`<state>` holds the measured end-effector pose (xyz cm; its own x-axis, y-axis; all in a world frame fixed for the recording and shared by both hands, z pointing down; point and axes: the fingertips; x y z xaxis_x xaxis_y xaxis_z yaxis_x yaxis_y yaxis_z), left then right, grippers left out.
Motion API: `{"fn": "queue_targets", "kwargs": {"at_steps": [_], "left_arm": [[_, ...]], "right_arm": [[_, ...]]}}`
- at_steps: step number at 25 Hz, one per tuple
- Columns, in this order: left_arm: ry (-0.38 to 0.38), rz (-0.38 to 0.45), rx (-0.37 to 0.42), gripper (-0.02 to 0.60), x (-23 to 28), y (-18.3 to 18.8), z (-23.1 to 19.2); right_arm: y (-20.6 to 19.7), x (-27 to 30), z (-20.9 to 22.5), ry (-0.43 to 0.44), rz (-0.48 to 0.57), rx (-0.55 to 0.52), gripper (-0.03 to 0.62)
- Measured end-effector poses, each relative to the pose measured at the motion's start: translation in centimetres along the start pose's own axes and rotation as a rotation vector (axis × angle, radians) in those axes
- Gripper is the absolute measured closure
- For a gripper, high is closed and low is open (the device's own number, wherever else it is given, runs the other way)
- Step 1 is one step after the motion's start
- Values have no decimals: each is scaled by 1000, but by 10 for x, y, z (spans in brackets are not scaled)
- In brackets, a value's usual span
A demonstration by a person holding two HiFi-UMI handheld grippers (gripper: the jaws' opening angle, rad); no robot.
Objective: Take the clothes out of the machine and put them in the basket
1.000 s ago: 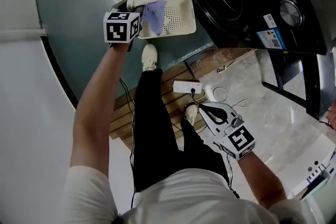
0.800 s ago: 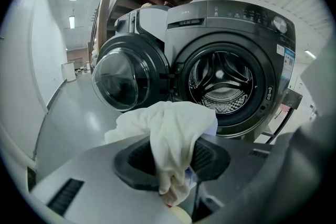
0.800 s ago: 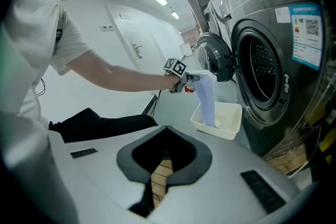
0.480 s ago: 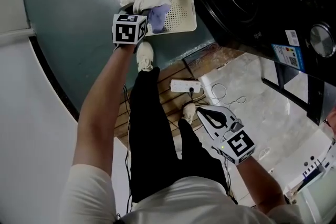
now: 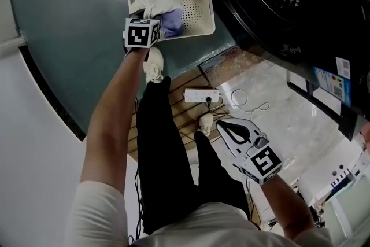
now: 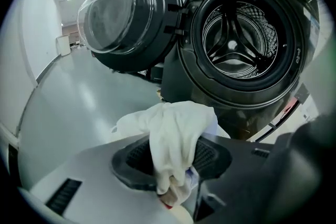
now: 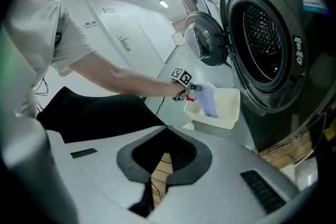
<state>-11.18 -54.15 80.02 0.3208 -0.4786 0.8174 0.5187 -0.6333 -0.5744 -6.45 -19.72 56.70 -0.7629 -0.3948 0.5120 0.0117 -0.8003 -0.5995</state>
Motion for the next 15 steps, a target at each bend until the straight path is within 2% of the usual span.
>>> {"fn": "queue_targets", "kwargs": {"at_steps": [9, 13, 15], "left_arm": [[-5, -74, -1, 383, 48, -26, -7], [-6, -117, 6, 330, 55, -44, -9], [0, -116, 15, 325, 54, -47, -10]], "right_arm": [[6, 20, 25, 1, -10, 34, 591], [10, 23, 28, 1, 1, 51, 591], [10, 23, 27, 0, 11, 60, 591]]}}
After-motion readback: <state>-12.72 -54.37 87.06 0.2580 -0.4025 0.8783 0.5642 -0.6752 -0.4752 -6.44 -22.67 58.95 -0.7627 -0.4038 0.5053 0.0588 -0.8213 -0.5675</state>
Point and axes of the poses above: the fingertips, and each gripper's own axes: x forward along the fingers, z to its right, y out of its top, and after that the axes turned 14 degrees about y, right-handed
